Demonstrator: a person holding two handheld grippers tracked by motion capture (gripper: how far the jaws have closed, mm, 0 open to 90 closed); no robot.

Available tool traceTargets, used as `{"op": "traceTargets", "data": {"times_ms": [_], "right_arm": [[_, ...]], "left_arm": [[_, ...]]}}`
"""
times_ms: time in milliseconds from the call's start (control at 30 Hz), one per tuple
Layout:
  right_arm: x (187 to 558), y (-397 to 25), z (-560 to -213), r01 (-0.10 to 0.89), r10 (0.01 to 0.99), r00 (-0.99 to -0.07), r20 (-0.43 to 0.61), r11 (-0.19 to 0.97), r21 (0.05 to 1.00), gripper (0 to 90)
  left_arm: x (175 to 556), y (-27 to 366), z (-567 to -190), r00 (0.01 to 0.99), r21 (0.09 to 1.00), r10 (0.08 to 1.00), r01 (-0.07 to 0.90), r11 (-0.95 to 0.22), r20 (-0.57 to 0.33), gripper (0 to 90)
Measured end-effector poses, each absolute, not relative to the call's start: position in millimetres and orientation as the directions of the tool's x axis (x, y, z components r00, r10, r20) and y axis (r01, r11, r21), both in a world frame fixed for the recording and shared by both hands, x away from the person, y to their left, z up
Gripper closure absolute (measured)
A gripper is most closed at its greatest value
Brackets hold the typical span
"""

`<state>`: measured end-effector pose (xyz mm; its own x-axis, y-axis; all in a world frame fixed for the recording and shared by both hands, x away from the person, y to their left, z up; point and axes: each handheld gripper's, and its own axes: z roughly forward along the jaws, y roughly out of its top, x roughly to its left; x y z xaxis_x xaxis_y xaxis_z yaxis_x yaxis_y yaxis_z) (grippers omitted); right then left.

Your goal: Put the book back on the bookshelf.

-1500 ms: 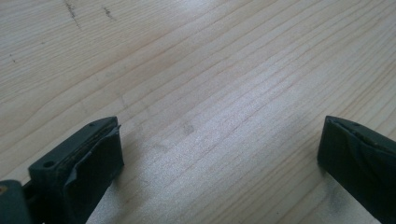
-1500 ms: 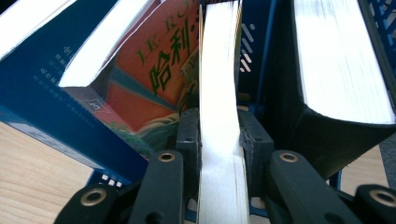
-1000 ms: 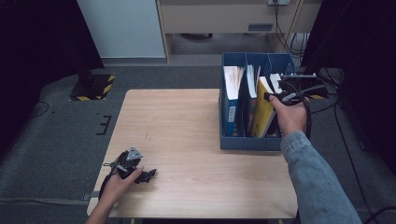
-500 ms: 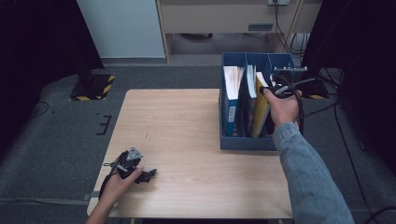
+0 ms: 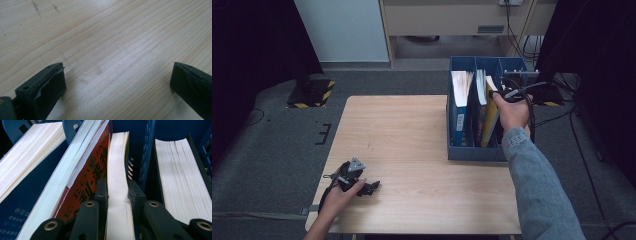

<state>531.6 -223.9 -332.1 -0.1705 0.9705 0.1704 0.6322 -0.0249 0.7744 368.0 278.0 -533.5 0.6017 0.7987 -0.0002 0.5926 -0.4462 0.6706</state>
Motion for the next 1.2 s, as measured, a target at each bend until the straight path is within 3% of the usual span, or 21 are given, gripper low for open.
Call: {"op": "traceTargets", "data": {"times_ms": [1200], "right_arm": [[552, -220, -339, 0.610, 0.977, -0.134, 0.164, -0.049, 0.791, 74.4]], "left_arm": [[369, 278, -533, 0.607, 0.668, 0.794, 0.591, -0.452, 0.000, 0.0]]}}
